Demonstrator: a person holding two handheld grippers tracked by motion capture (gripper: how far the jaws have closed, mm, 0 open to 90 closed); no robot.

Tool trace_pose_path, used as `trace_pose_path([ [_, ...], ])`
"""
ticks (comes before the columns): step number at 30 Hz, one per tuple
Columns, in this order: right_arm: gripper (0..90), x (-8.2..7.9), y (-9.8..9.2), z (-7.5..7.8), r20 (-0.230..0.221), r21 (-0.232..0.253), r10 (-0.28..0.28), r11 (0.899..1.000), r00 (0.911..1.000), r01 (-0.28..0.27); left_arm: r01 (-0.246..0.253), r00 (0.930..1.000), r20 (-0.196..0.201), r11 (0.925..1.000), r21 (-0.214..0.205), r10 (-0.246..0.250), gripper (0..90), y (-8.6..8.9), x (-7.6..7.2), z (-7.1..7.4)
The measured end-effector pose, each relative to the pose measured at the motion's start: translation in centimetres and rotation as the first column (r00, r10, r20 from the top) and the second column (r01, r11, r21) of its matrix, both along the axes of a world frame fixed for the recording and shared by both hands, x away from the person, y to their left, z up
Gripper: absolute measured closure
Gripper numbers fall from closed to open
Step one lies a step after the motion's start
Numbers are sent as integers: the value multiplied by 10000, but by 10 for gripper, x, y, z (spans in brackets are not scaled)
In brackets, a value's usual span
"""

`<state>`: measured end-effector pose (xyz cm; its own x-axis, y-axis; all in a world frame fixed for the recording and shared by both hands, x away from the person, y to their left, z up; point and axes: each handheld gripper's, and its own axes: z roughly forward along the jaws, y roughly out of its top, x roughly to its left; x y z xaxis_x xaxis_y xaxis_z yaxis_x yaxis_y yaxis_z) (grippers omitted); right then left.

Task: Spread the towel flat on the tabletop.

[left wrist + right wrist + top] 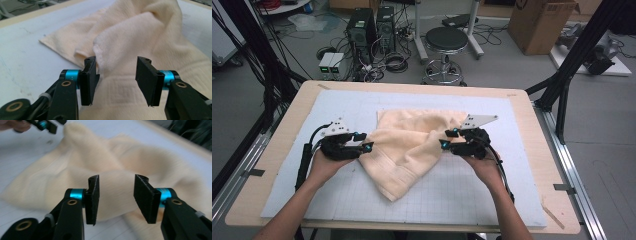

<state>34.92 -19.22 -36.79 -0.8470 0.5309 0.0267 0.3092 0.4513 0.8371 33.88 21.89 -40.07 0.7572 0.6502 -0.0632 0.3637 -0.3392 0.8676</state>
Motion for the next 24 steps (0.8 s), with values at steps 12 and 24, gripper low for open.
trace_pose_path([
  [12, 553, -24, 40, -58, -382, -707, 973, 9925, 9945, -998, 526, 9950, -903, 9920, 1148, -424, 553, -2, -11, -38],
  [24, 894, -15, 46, -68, -364, -904, 1050, 9900, 9938, -1079, 170, 9969, -782, 9973, 709, -114, 852, -3, -11, -29],
])
